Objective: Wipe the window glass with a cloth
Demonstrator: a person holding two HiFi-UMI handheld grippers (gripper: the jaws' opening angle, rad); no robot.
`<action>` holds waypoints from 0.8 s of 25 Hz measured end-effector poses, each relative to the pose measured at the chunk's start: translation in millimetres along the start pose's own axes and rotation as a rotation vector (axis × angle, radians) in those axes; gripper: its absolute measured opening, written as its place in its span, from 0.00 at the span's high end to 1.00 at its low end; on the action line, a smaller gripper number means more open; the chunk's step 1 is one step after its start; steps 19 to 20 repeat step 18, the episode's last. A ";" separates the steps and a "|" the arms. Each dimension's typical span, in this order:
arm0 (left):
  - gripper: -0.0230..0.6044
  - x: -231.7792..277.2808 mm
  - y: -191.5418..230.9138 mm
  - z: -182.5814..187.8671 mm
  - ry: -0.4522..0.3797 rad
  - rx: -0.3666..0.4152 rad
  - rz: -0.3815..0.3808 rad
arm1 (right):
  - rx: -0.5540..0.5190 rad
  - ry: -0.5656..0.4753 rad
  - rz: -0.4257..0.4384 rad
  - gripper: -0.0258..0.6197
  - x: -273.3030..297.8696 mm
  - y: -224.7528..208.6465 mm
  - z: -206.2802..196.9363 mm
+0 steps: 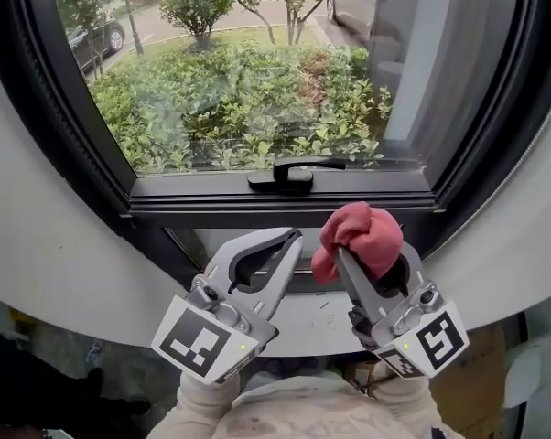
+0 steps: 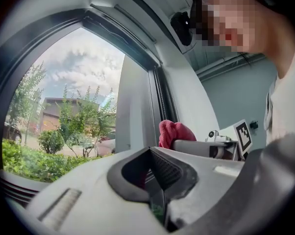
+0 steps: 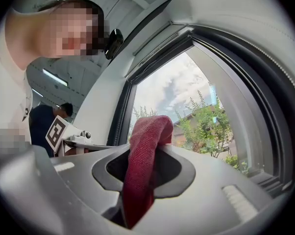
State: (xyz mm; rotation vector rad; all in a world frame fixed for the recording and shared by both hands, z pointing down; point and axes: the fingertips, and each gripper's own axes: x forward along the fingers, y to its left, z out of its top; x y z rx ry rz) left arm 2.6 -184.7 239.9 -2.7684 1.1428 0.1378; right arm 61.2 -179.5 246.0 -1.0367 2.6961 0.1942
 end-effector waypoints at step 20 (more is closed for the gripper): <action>0.96 -18.7 16.3 4.3 -0.017 -0.003 0.044 | -0.006 -0.001 0.040 0.77 14.7 17.2 -4.5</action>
